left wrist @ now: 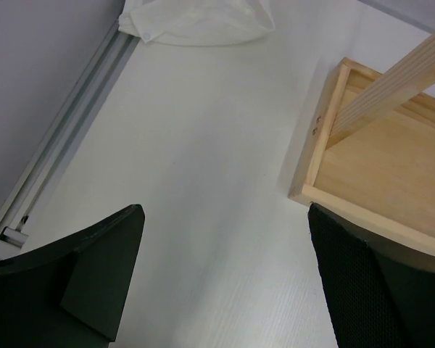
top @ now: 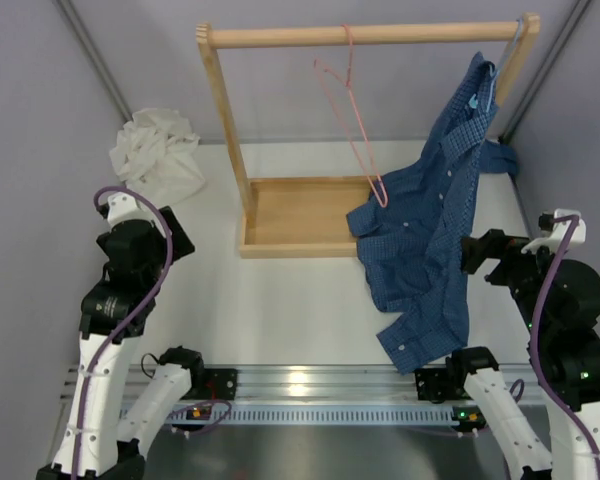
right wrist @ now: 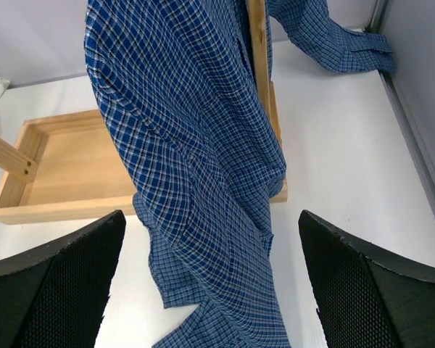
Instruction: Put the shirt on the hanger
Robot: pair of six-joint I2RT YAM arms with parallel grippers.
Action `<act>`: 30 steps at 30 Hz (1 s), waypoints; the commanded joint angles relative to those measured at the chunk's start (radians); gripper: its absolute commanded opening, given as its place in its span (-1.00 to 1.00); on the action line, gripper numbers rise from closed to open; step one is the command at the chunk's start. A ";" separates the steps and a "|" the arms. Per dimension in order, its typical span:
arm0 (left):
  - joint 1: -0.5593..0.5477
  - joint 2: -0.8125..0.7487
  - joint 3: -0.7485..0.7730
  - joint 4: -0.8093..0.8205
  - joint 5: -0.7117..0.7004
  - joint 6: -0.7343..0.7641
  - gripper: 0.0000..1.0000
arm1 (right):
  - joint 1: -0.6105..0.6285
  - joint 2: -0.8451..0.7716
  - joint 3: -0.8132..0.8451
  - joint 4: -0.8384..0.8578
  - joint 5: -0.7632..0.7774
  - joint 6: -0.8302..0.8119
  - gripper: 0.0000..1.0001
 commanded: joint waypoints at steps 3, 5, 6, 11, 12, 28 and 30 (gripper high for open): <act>-0.002 0.036 0.054 0.004 -0.082 -0.073 0.97 | 0.014 -0.006 0.026 -0.008 -0.004 0.016 0.99; -0.002 0.059 0.074 0.001 -0.125 -0.131 0.97 | 0.014 -0.014 0.023 0.001 -0.022 0.031 0.99; -0.002 0.090 0.097 0.003 -0.130 -0.204 0.96 | 0.014 -0.015 0.021 0.012 -0.055 0.042 0.99; -0.001 0.281 0.180 0.059 -0.093 -0.343 0.96 | 0.014 0.004 0.001 0.121 -0.366 0.097 0.99; -0.001 0.318 0.216 0.081 -0.094 -0.364 0.97 | 0.014 0.009 0.000 0.131 -0.397 0.114 0.99; 0.346 1.371 0.922 0.244 -0.088 -0.277 0.97 | 0.020 -0.111 -0.061 0.198 -0.514 0.171 0.99; 0.384 1.462 1.037 0.242 -0.059 -0.248 0.97 | 0.020 -0.115 -0.071 0.198 -0.512 0.174 0.99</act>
